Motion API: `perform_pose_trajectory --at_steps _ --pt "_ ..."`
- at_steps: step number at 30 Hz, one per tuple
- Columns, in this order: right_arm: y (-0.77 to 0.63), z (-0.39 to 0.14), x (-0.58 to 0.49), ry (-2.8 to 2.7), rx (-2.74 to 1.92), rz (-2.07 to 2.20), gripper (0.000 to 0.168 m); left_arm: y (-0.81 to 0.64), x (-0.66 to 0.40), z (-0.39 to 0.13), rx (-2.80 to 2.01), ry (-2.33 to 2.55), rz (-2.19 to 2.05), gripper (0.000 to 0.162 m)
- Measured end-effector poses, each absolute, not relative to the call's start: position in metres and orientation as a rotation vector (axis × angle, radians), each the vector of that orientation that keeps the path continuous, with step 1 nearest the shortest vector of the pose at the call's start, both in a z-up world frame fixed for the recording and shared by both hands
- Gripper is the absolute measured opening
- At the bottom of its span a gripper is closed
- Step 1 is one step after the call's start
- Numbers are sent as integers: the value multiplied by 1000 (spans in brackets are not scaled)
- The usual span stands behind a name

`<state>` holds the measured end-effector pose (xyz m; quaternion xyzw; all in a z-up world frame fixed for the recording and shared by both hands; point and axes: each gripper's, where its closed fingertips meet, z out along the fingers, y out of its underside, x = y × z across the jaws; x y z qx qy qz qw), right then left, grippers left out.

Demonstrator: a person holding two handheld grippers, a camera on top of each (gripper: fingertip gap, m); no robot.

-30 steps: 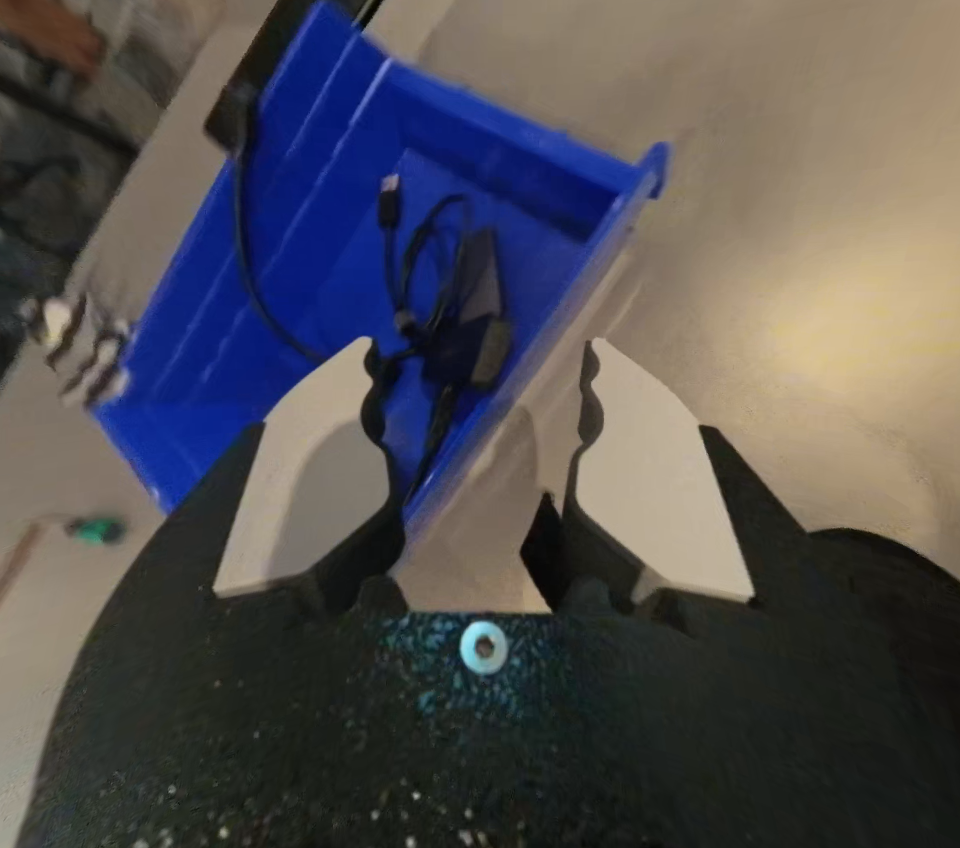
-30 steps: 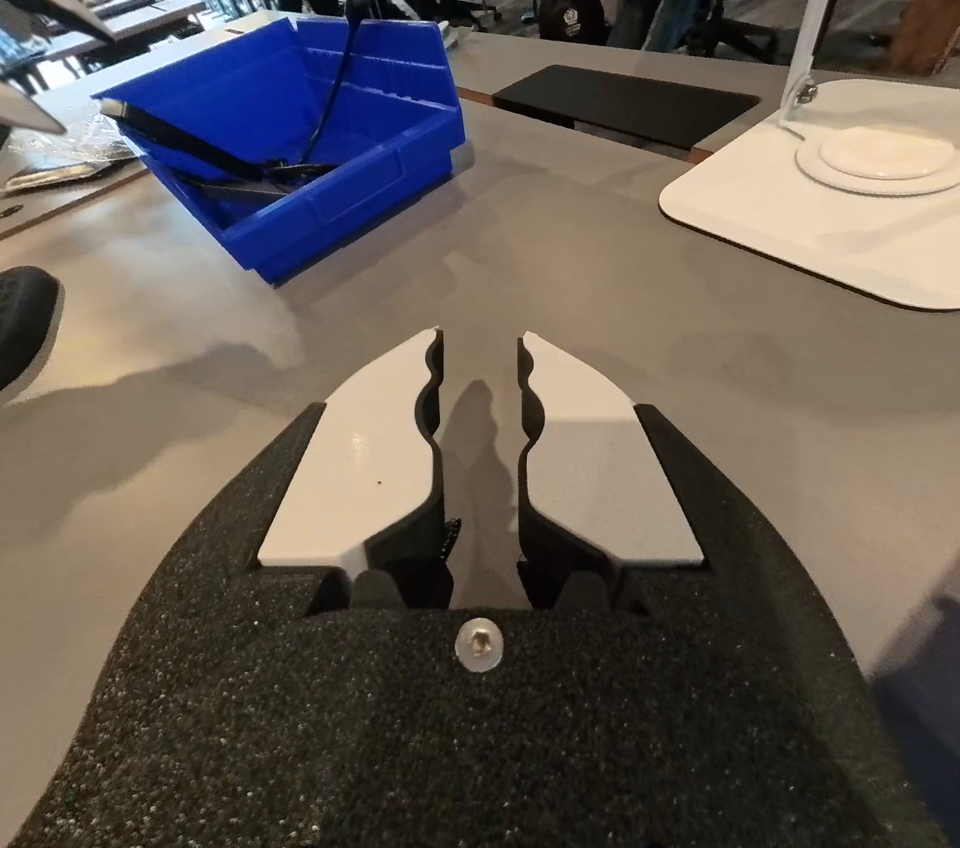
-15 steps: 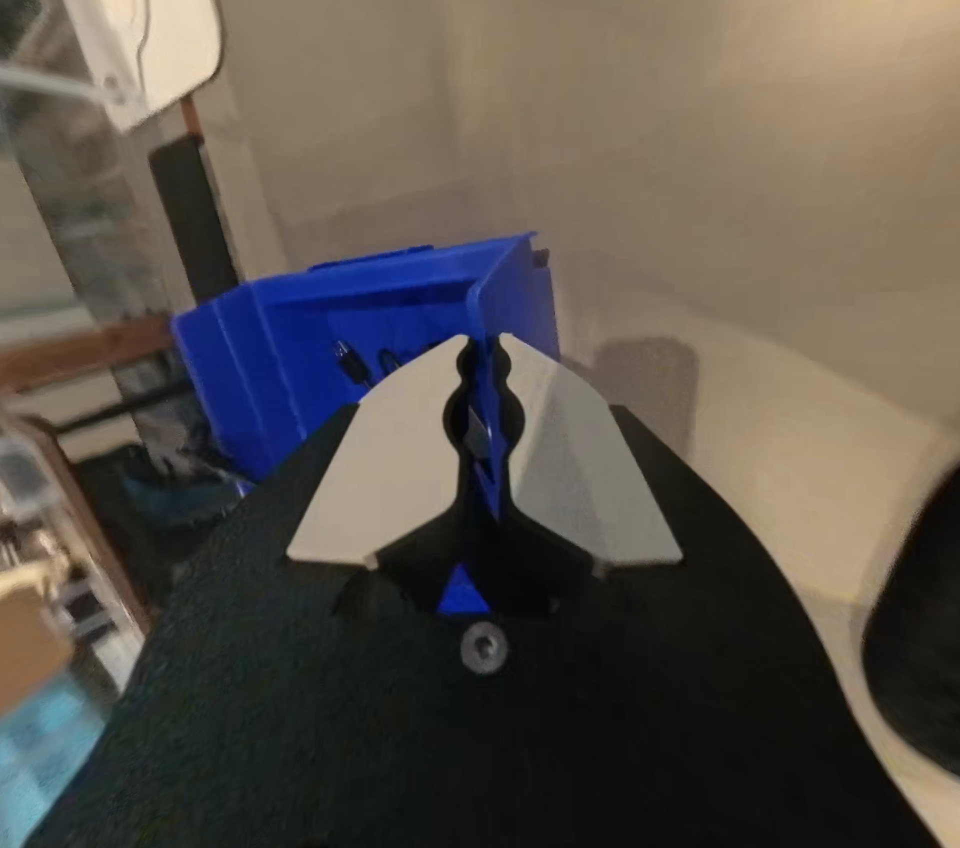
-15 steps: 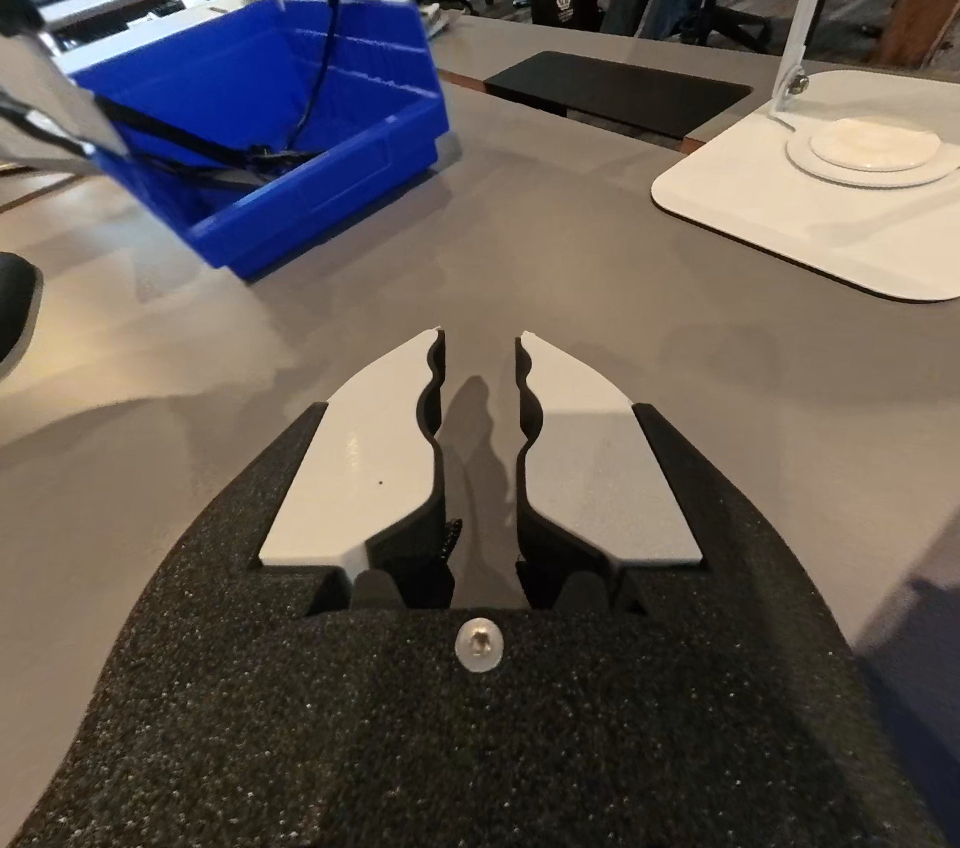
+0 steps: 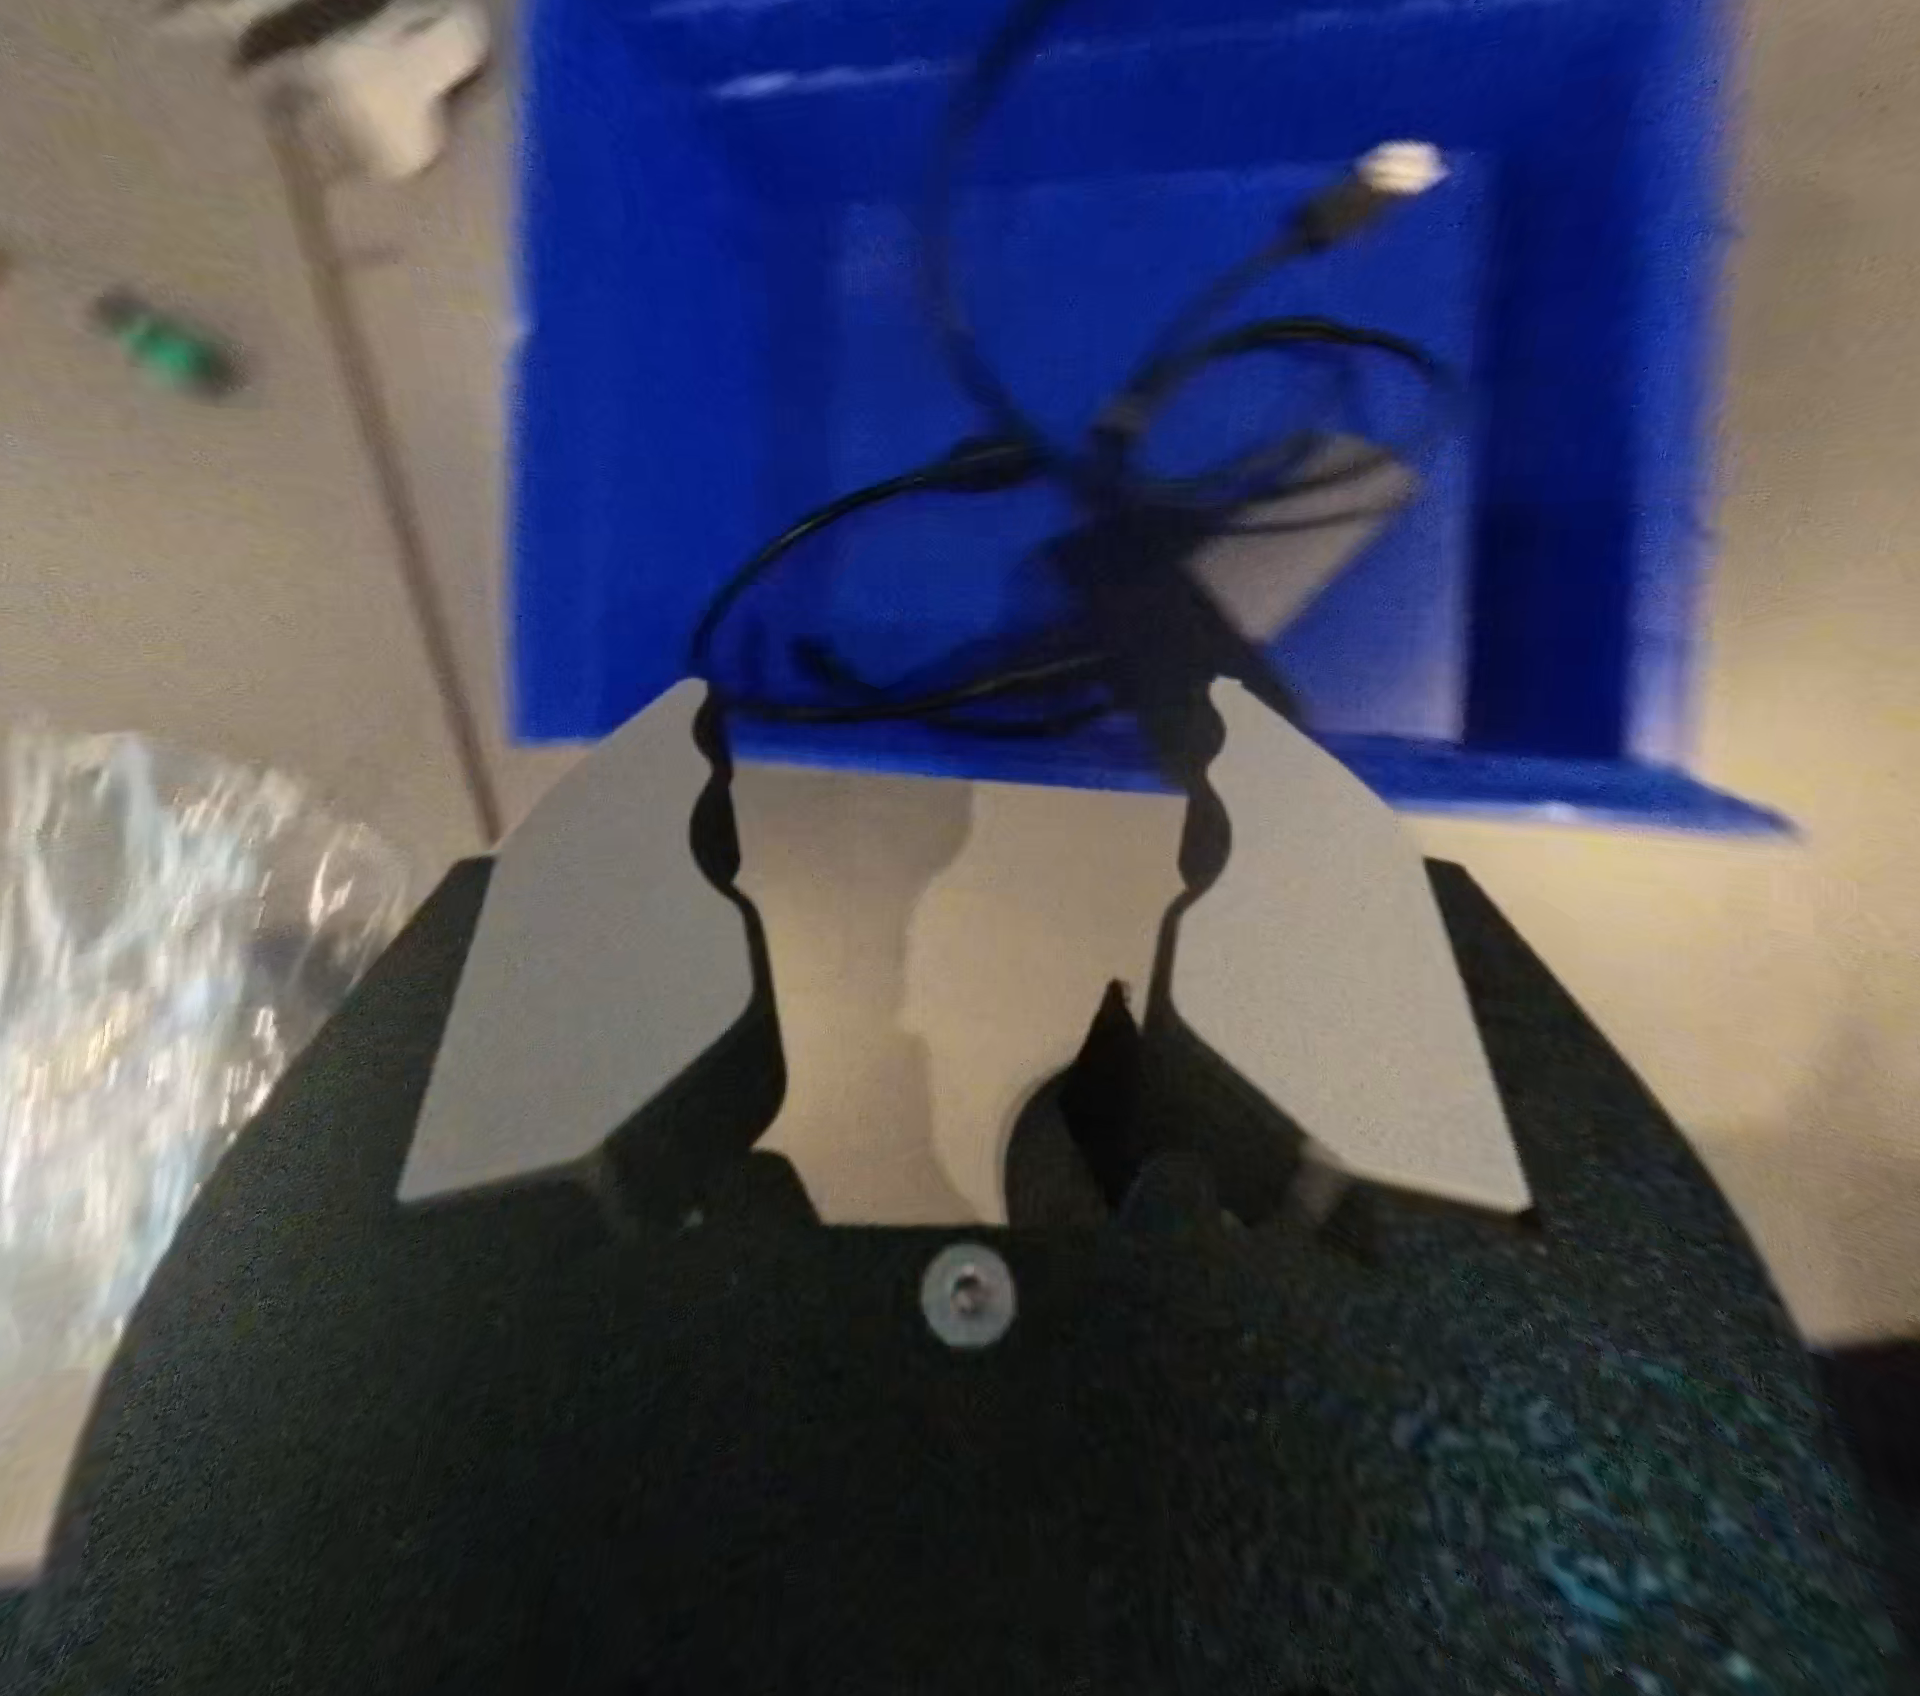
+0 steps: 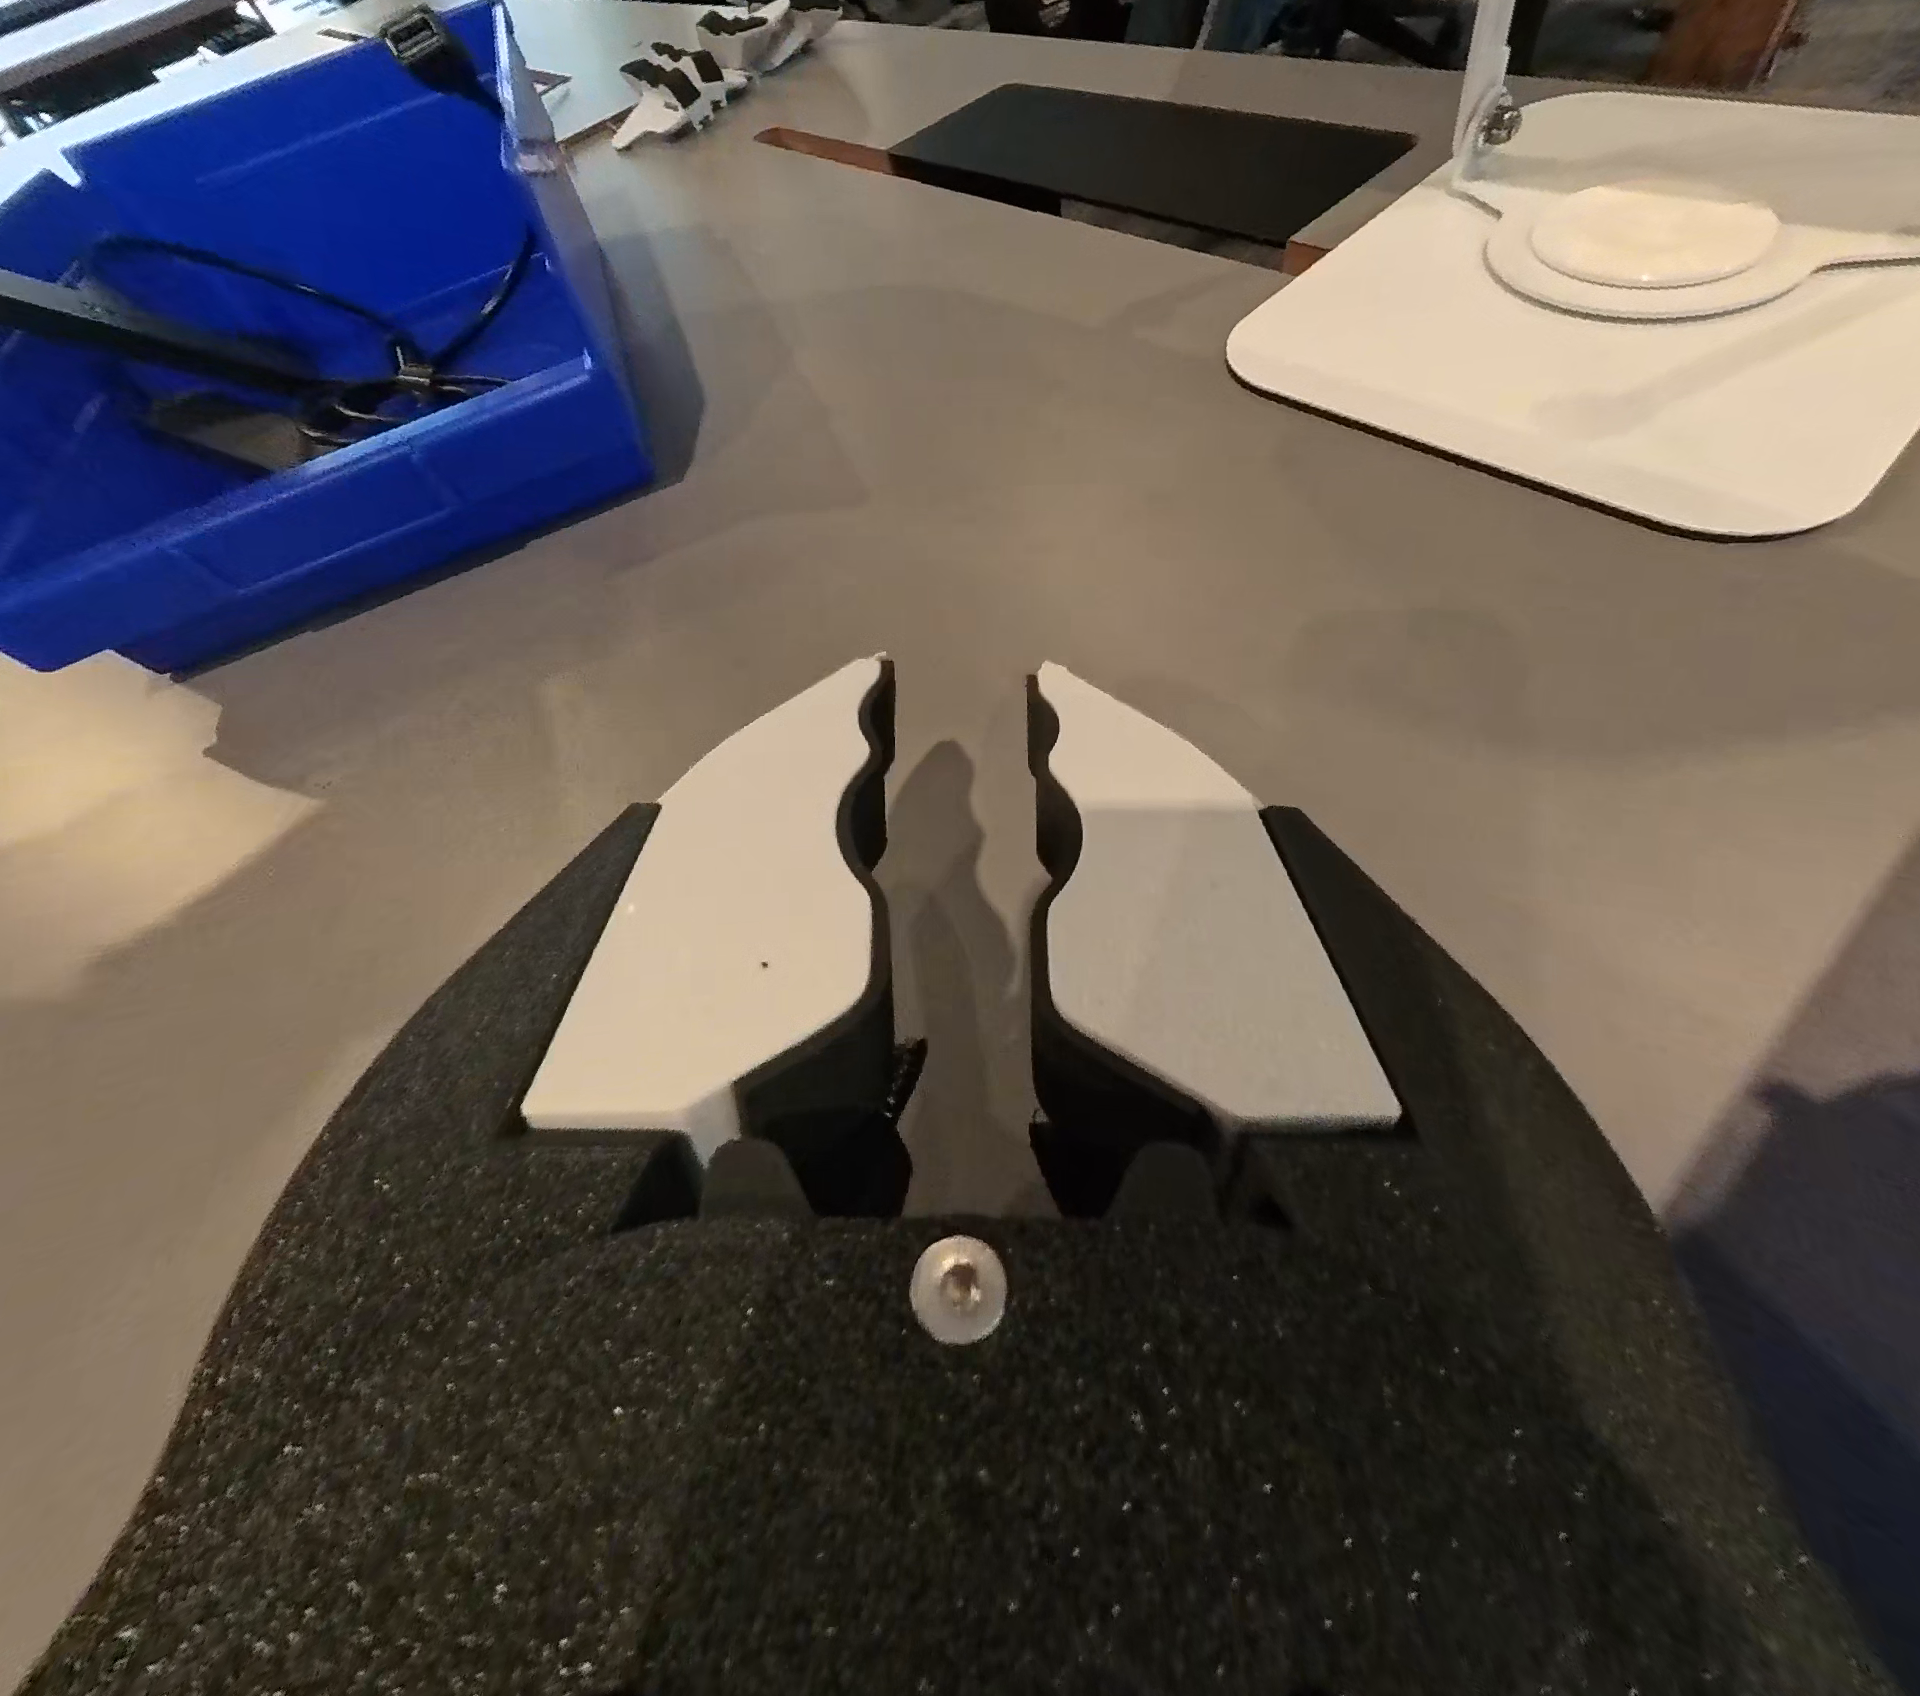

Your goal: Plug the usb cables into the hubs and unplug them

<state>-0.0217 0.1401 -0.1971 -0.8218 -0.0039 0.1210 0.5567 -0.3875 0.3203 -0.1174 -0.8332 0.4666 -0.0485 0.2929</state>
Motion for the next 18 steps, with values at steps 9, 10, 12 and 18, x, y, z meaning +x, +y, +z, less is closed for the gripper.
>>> perform_pose_trajectory --at_steps 9,10,12,18 --pt "138 -197 -26 -11 -1939 320 23 371 -437 -162 -2787 534 -194 90" --pt "136 -196 -26 -11 -1936 328 23 369 -443 -172 -2856 489 -153 92" --pt "135 -195 -28 -11 -1930 343 23 366 -447 -186 -2942 401 -164 84" --pt "134 -192 -26 -14 -1919 339 22 368 -423 -190 -2984 504 -230 22"
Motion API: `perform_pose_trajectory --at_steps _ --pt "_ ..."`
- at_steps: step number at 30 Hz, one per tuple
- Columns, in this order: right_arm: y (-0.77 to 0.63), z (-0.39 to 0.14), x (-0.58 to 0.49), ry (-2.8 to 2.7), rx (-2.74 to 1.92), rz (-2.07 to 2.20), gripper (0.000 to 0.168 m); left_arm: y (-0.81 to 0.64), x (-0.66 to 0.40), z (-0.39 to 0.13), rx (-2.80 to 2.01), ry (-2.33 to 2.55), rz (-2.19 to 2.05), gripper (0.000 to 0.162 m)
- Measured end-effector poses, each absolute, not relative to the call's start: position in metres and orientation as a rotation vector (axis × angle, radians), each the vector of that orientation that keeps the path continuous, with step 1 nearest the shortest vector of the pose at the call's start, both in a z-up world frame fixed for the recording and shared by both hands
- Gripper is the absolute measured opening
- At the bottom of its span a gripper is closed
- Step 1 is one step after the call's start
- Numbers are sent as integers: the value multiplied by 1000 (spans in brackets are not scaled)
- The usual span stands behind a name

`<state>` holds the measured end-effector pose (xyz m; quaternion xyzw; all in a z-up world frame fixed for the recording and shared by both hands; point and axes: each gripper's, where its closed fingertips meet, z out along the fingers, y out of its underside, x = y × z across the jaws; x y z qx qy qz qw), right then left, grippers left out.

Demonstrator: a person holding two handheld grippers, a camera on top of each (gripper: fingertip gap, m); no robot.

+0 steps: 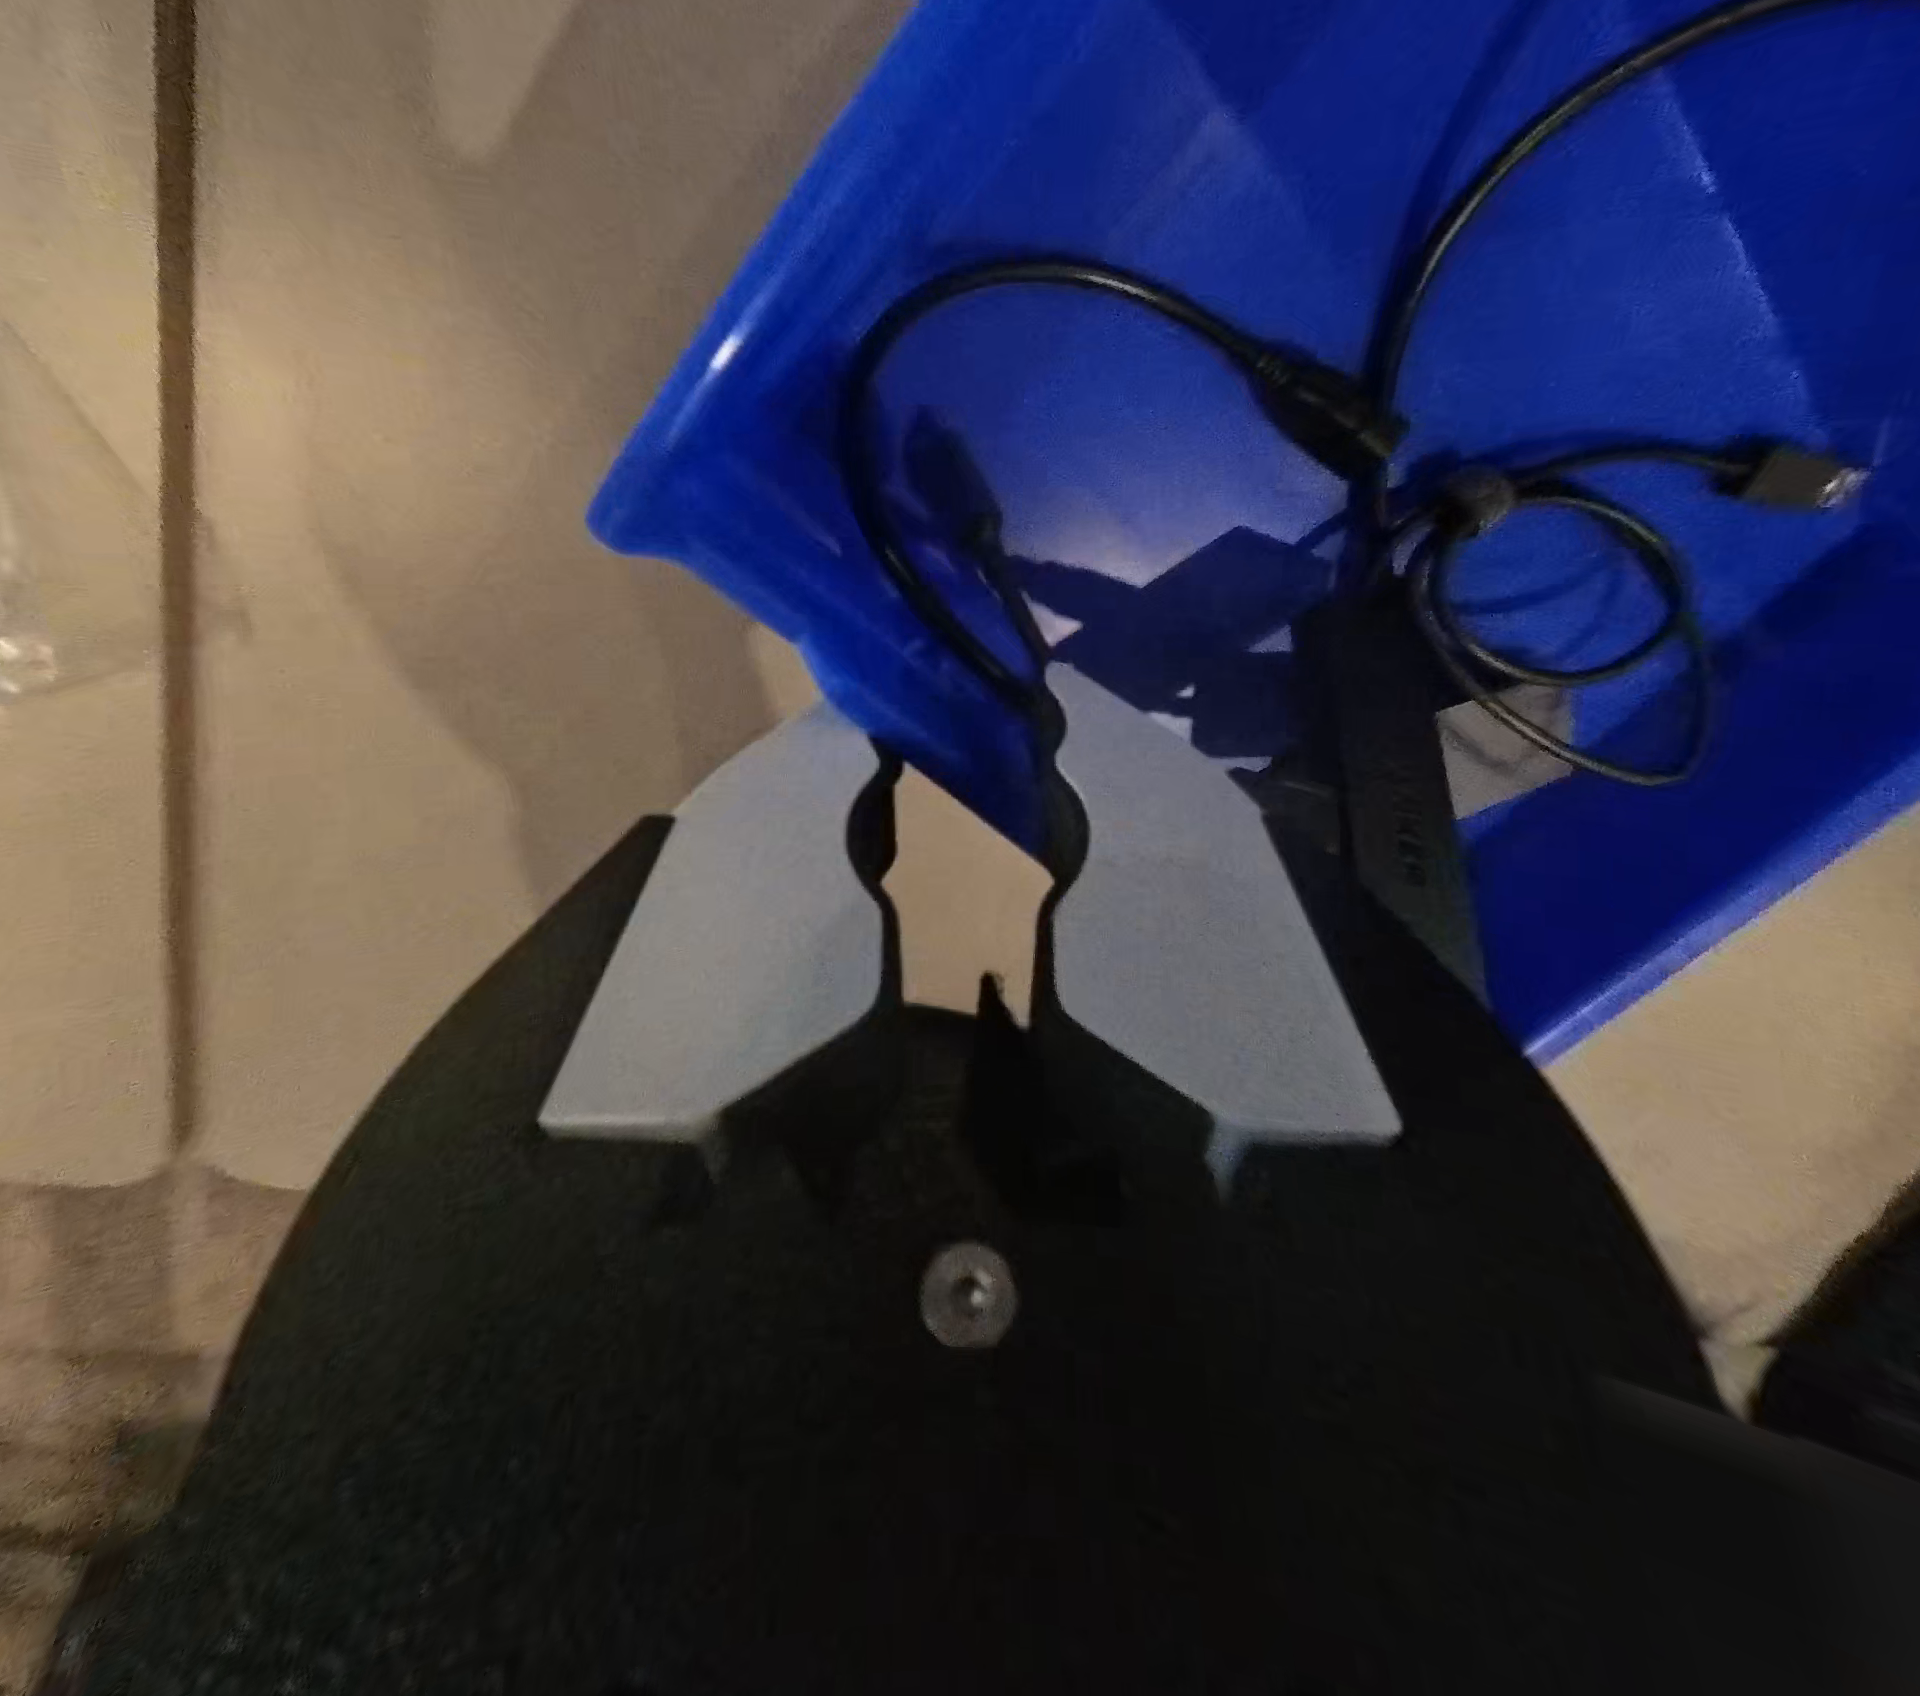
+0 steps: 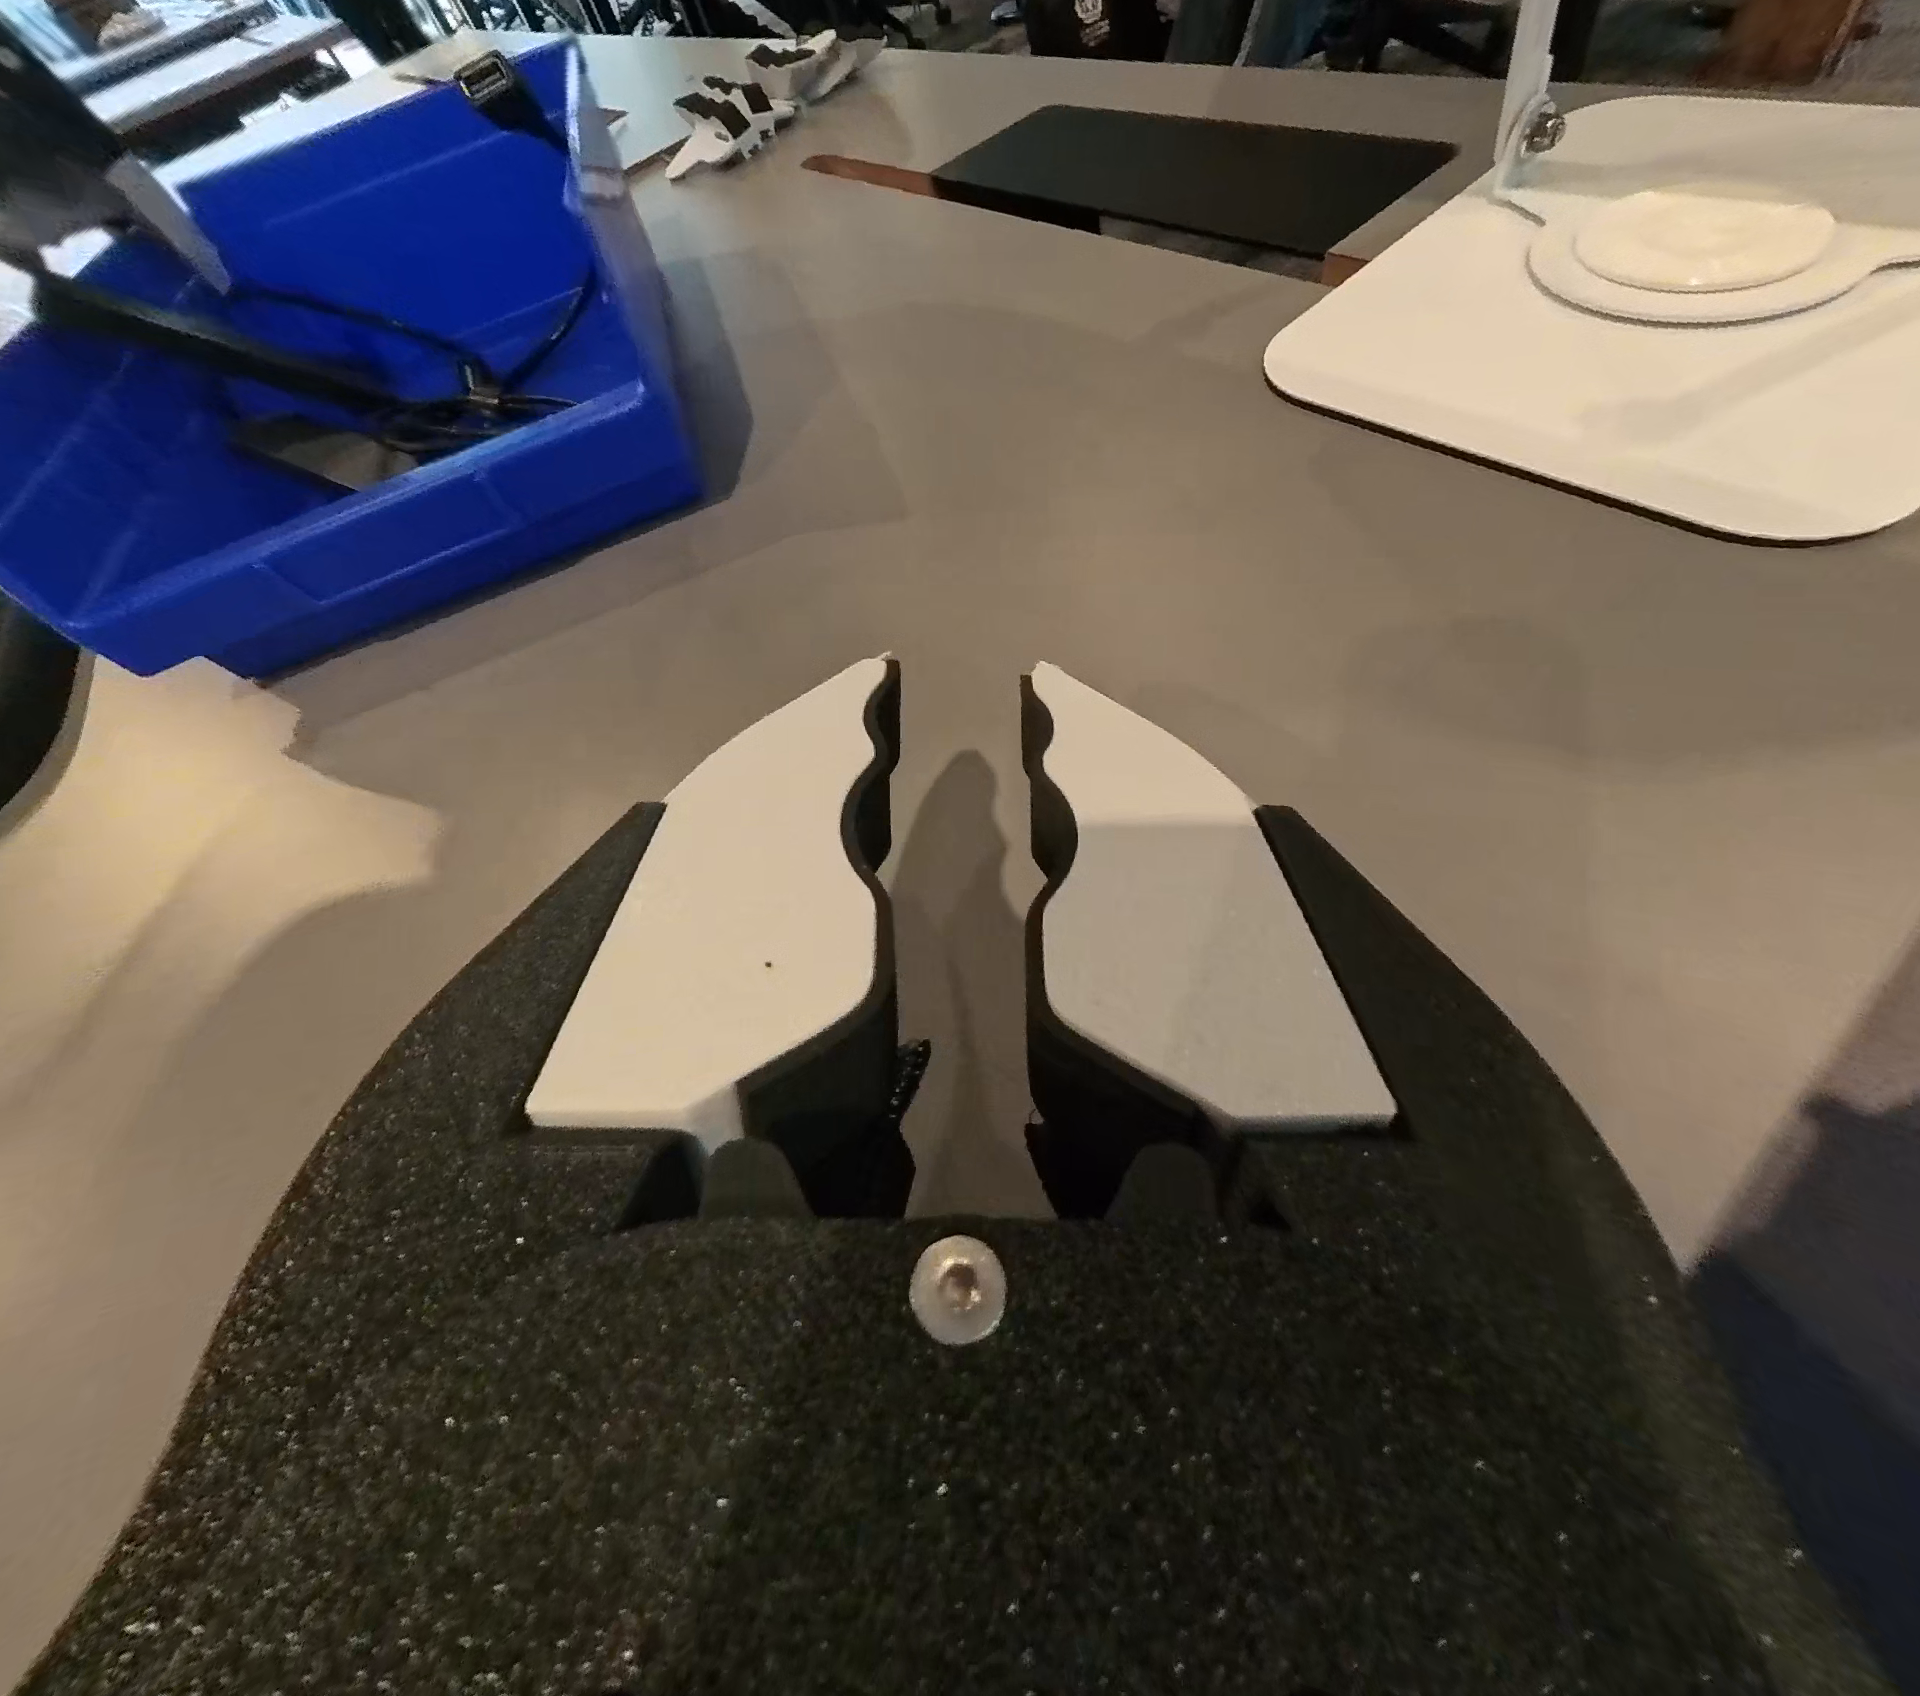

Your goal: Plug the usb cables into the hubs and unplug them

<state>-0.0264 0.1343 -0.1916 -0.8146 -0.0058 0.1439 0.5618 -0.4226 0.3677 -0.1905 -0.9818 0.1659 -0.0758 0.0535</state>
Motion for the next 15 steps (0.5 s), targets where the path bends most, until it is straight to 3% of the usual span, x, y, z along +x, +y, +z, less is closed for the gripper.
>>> perform_pose_trajectory --at_steps 15 --pt "136 -198 -23 -42 -1945 287 16 461 -392 -188 -2744 1394 -120 16"
